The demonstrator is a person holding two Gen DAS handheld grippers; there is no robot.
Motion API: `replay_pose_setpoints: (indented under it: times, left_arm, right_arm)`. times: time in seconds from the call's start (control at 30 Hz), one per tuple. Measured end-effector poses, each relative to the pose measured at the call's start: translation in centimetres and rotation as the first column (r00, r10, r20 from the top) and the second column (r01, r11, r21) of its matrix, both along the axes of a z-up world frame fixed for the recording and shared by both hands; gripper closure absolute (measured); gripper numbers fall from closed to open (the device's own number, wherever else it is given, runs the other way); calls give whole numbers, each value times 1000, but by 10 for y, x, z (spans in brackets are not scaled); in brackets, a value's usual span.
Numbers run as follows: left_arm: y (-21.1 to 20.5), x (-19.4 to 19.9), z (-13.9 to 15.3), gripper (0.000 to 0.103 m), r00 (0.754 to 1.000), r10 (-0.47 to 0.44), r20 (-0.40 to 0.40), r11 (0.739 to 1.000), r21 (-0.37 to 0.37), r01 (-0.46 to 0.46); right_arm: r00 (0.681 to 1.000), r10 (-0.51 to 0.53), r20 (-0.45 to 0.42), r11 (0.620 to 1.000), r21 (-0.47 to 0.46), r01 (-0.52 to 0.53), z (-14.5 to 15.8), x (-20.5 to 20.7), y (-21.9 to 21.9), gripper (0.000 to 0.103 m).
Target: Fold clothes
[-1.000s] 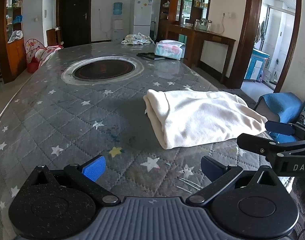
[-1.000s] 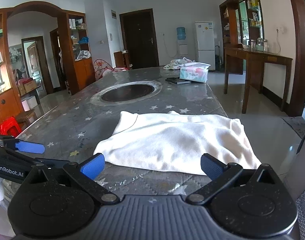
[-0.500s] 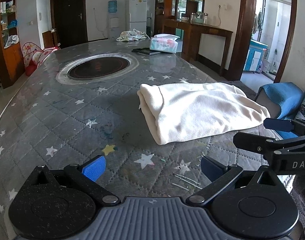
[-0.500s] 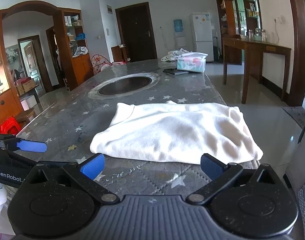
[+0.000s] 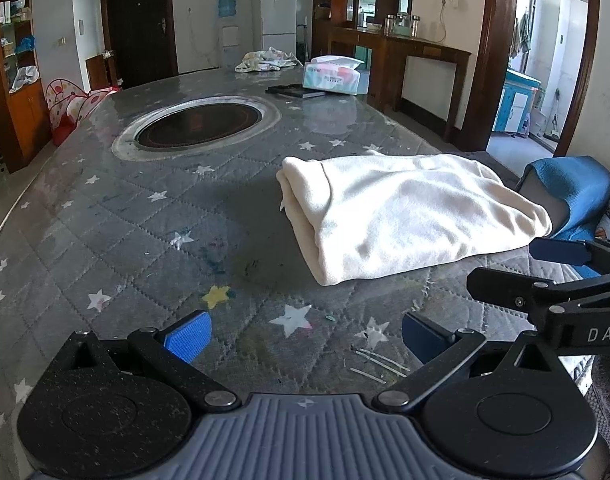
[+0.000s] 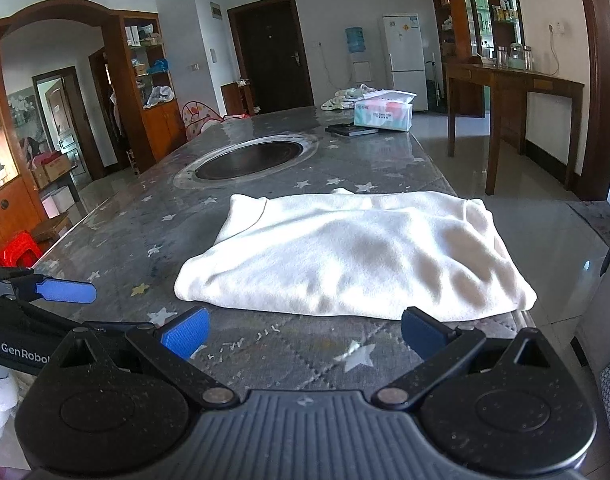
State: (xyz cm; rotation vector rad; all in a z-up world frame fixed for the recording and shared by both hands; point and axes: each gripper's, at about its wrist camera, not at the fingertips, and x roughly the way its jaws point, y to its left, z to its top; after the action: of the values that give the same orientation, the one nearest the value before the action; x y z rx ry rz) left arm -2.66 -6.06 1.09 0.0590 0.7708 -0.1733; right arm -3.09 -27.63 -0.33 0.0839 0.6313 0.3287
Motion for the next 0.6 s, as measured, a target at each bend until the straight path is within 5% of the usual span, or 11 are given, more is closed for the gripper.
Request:
replay_pose_setpoints:
  times: [0.6]
  left_arm:
    - [-2, 23, -1, 0, 1000, 10, -15, 1000, 12, -10]
  right_arm:
    - [999, -44, -5, 999, -3, 44, -4, 14, -8, 0]
